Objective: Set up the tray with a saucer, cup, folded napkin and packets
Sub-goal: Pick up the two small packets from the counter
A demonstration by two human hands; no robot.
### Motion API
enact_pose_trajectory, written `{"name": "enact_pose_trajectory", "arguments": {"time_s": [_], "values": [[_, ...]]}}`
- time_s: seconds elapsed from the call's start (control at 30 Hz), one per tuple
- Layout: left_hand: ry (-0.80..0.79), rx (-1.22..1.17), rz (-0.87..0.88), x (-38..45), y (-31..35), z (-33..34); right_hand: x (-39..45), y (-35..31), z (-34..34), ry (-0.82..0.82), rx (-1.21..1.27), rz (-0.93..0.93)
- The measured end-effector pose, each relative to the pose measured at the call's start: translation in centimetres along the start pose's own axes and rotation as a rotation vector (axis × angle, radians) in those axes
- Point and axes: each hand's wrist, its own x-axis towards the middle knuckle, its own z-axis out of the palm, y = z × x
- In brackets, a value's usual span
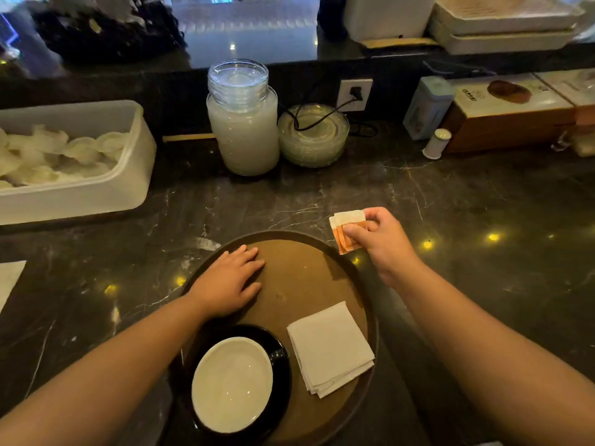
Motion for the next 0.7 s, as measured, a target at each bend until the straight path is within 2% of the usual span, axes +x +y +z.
{"name": "enact_pose_trajectory", "arguments": {"time_s": [0.07,0.13,0.23,0.3,0.5,0.7], "values": [[0.084,-0.12,-0.009,0.3,1.0,-2.3,-1.6,-0.5,1.5,-0.083,0.045,0.007],[0.168,-0.352,-0.077,0.5,2.5,-4.8,-2.7,-0.8,2.8,-0.157,0.048,0.02],[0.112,-0.795,-0.165,0.6,5.0,-7.3,-3.7,-1.0,4.2,-0.238,0.034,-0.001],[0.07,-0.961,-0.176,0.4,6.0,-7.7,-4.1,-0.9,4.8,-0.267,0.033,-0.027],[0.045,-1.043,-0.231,-0.3,6.4,-6.6,-5.2,0.0,5.5,-0.308,0.021,-0.029],[-0.009,-0.965,-0.273,-0.1,6.7,-5.5,-4.9,0.4,4.2,-0.381,-0.073,0.081]]}}
